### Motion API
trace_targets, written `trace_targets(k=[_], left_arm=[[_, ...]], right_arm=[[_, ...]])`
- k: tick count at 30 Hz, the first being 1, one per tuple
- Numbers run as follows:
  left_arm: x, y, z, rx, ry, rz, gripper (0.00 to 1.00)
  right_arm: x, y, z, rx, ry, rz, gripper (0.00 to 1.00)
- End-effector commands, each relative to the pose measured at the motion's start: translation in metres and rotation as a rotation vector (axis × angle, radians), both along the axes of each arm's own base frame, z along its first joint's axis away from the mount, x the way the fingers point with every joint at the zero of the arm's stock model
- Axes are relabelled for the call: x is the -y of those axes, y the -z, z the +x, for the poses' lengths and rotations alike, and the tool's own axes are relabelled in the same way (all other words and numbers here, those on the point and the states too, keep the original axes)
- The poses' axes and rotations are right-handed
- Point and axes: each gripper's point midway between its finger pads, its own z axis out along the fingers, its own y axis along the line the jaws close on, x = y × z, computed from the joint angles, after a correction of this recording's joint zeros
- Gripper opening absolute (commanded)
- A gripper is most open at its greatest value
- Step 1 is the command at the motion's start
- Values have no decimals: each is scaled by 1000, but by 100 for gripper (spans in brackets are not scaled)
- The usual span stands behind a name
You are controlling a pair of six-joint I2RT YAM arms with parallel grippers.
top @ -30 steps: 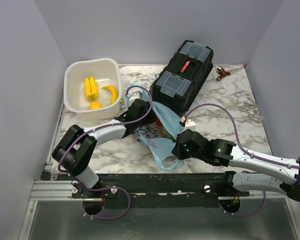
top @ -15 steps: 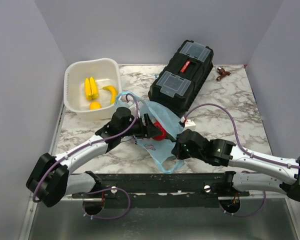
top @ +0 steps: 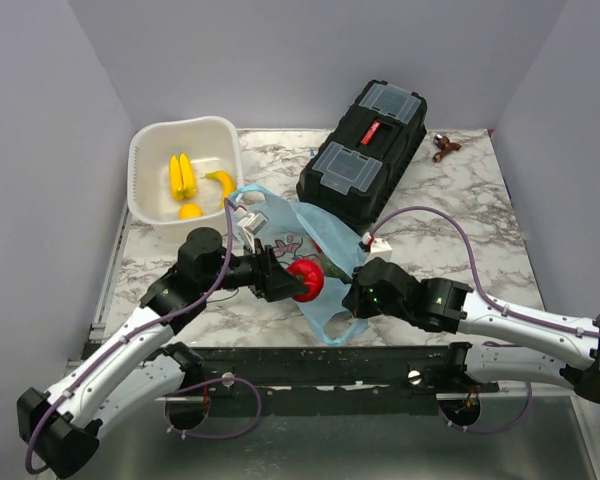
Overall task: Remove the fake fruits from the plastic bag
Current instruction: Take out the fake fruit from the plastic bag, then place the fake fruit in the bin.
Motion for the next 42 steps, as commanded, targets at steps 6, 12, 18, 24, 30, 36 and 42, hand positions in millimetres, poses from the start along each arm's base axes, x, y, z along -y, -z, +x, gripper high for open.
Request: trace_targets(k=[6, 12, 18, 24, 30, 36, 42], left_arm=[[-75, -34, 15, 204, -310, 311, 8], [-150, -56, 48, 294, -755, 417, 5], [-206, -64, 64, 274, -1079, 522, 5], [-224, -78, 97, 308, -1247, 559, 7], [-232, -79, 150, 242, -1311, 549, 6], [-249, -56, 211, 65, -1337, 521, 5], [-233, -13, 273, -145, -1124, 501, 4]], right_arm=[[-3, 5, 0, -1, 7, 20, 2], [-2, 1, -6, -27, 7, 36, 2], [4, -2, -5, -24, 27, 31, 2], [3, 6, -1, -9, 28, 6, 2], [-5, 4, 5, 5, 13, -18, 2], [-9, -10, 10, 44, 1, -5, 2], [-4, -10, 13, 62, 10, -35, 2]])
